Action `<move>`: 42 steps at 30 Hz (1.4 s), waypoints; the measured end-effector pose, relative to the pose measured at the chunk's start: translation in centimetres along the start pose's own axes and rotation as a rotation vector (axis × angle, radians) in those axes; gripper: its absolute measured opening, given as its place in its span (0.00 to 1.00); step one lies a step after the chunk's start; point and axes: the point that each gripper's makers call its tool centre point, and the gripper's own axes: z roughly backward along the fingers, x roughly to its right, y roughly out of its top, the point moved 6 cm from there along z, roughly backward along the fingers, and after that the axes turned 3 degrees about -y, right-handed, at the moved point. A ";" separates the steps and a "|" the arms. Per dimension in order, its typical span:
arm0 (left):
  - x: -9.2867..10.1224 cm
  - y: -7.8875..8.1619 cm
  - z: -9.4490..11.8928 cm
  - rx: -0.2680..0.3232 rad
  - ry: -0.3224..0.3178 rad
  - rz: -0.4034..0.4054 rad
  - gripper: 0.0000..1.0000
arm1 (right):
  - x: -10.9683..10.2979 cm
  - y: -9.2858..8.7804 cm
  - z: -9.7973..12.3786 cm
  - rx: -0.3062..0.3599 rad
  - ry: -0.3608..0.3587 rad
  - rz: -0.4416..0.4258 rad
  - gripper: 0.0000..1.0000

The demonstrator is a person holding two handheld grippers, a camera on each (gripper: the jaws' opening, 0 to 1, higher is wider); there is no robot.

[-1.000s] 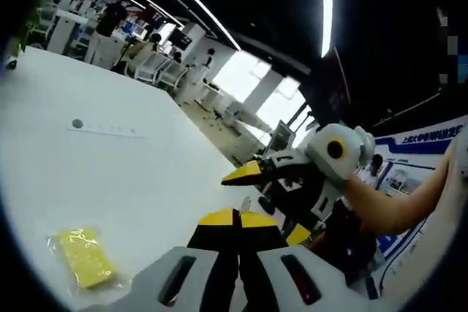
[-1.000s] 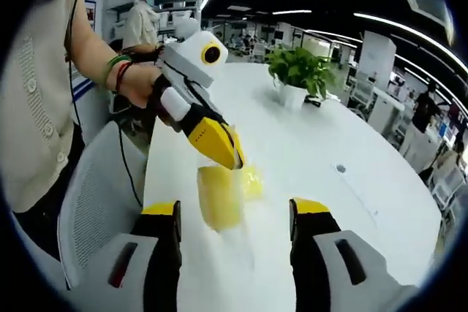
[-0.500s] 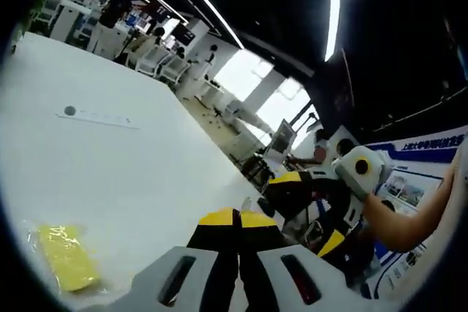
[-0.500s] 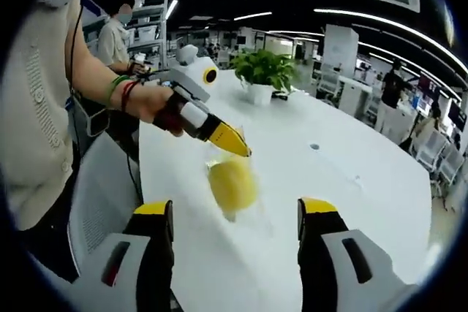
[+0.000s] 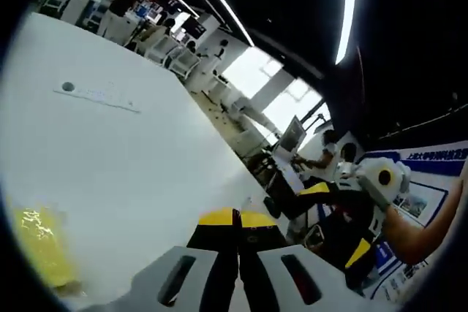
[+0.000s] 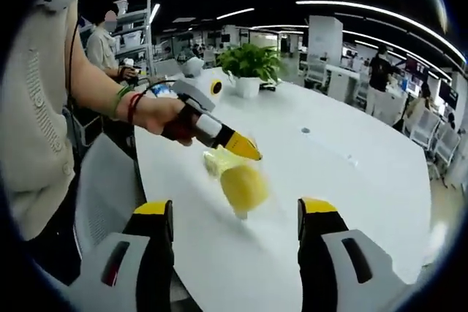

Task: Compare the silicone blocks by pressing each to a similar depth, holding the contact briefly, and releasing to observe deformation and rebound differences across the visible hardness samples.

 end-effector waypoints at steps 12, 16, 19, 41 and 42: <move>-2.8 -0.1 -2.0 0.056 0.038 0.132 0.00 | 1.5 -1.8 1.2 -0.044 -0.016 -0.016 0.63; -3.8 0.2 -2.4 0.088 0.112 0.131 0.00 | 2.0 -2.0 1.3 -0.044 -0.009 -0.026 0.62; -4.7 0.2 -2.5 0.101 0.173 0.126 0.00 | 2.3 -2.3 1.4 -0.049 -0.007 -0.027 0.61; -12.9 -2.4 -2.7 0.186 0.536 0.327 0.00 | 4.2 -4.1 1.6 -0.067 0.004 -0.072 0.59; -13.0 -2.4 -2.8 0.183 0.542 0.317 0.00 | 4.2 -4.1 1.6 -0.067 0.005 -0.074 0.59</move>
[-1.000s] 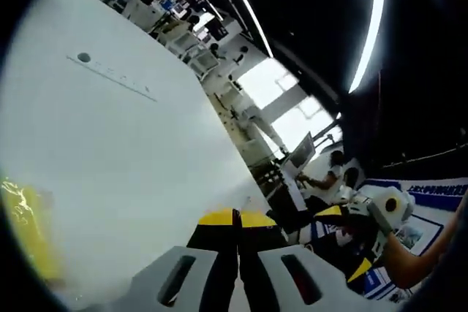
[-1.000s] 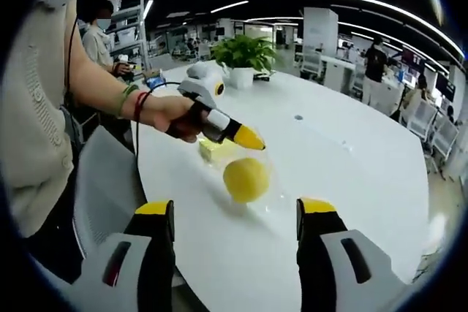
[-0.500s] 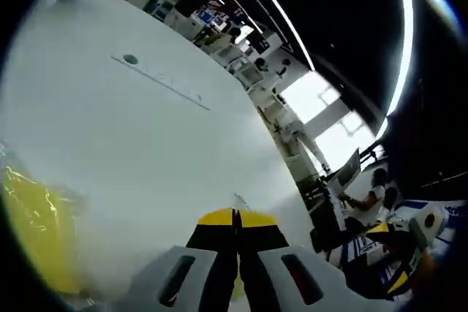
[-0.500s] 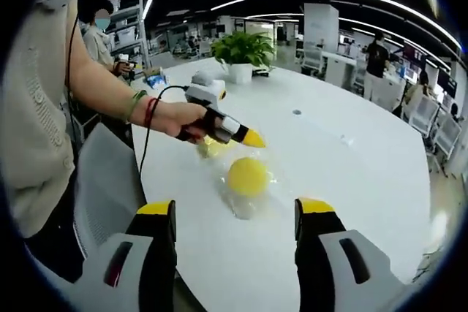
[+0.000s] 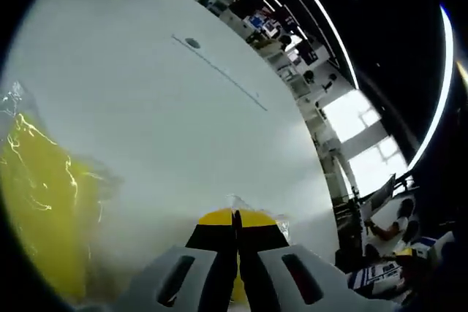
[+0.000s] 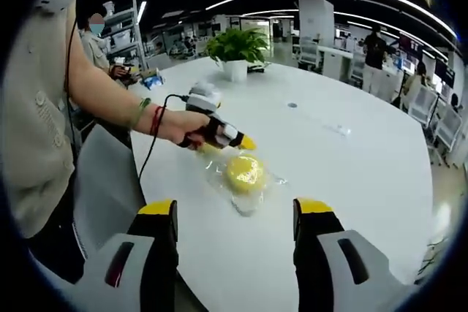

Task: Compare the silicone blocks by pressing each to a similar depth, holding the contact briefly, and releasing to observe deformation and rebound differences across the visible hardness samples.

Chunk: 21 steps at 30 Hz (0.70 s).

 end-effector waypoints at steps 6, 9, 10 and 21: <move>-1.2 0.1 -1.1 -0.027 0.047 -0.042 0.00 | 0.1 0.6 0.2 0.032 0.000 -0.003 0.57; -1.1 0.1 -1.1 -0.026 0.058 -0.072 0.00 | 0.3 0.7 0.2 0.030 -0.003 0.009 0.56; -1.1 0.1 -1.1 -0.023 0.057 -0.065 0.00 | 0.3 0.7 0.2 0.030 -0.008 0.015 0.54; -0.9 0.2 -0.9 -0.038 0.064 -0.202 0.06 | 0.1 0.3 0.0 0.024 -0.003 0.005 0.58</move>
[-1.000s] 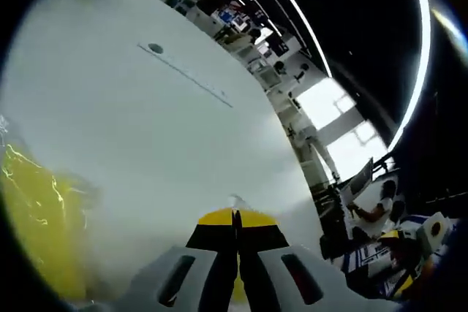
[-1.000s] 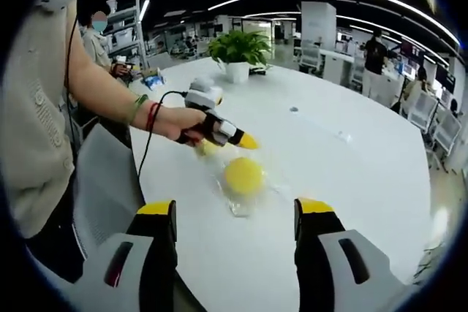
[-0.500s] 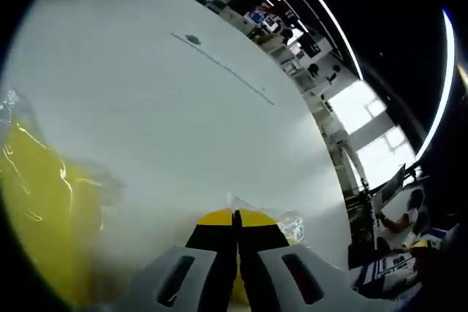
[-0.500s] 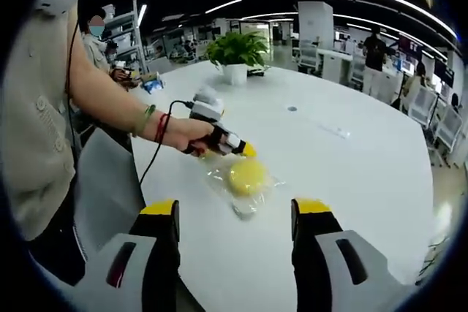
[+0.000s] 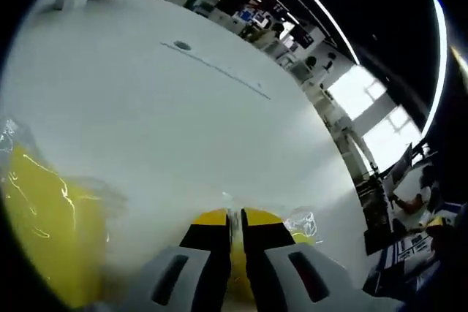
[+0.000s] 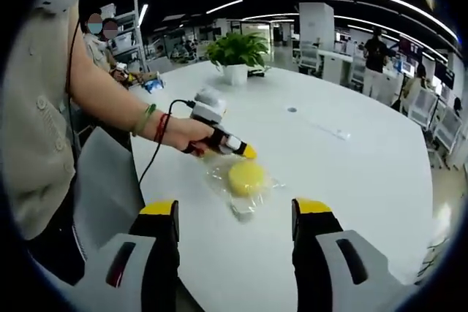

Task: Compare the silicone blocks by pressing each to a similar depth, holding the contact briefly, and releasing to observe deformation and rebound differences across the visible hardness samples.

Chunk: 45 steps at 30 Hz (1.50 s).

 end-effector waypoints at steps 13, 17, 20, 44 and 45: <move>-0.5 1.7 2.3 0.005 0.029 -0.101 0.33 | -1.8 0.2 0.0 -0.003 0.006 -0.004 0.57; 0.0 2.7 3.5 0.024 0.022 -0.143 0.37 | -2.3 0.5 -0.2 0.005 -0.009 -0.006 0.58; 0.8 3.7 5.0 0.039 -0.001 -0.176 0.39 | -2.9 0.8 -0.3 0.000 -0.021 0.018 0.59; 0.3 5.8 16.1 0.119 -0.055 -0.322 0.49 | -7.0 2.0 -0.2 0.035 -0.091 0.020 0.60; 0.3 5.8 16.4 0.119 -0.057 -0.336 0.49 | -7.1 2.0 -0.1 0.039 -0.097 0.014 0.60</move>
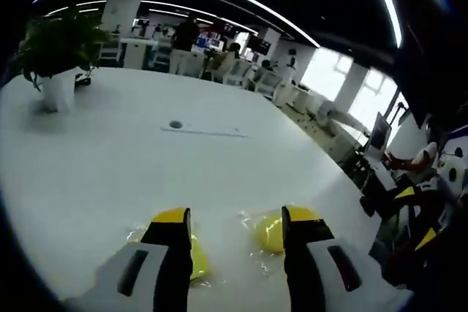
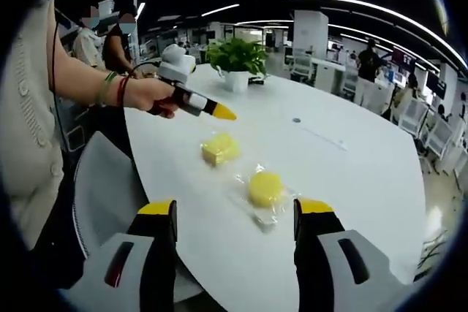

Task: Compare the silicone blocks by pressing each to a similar depth, holding the contact briefly, and releasing to observe deformation and rebound differences across the visible hardness samples.

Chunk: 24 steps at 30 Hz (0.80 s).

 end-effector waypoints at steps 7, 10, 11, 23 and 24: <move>0.1 0.0 2.2 -0.008 -0.025 -0.070 0.51 | -0.9 0.4 0.0 0.014 -0.033 -0.011 0.60; 0.1 0.2 3.5 0.000 -0.039 -0.100 0.52 | -1.3 0.5 -0.2 0.023 -0.052 -0.016 0.61; 0.1 0.3 3.7 0.001 -0.041 -0.104 0.53 | -1.4 0.5 -0.3 0.022 -0.055 -0.021 0.61; -0.5 -0.6 10.0 0.034 -0.067 -0.163 0.57 | -4.4 1.4 -2.1 0.096 -0.054 -0.052 0.60; -0.6 -0.9 10.4 0.034 -0.065 -0.168 0.57 | -4.6 1.3 -2.2 0.097 -0.058 -0.051 0.61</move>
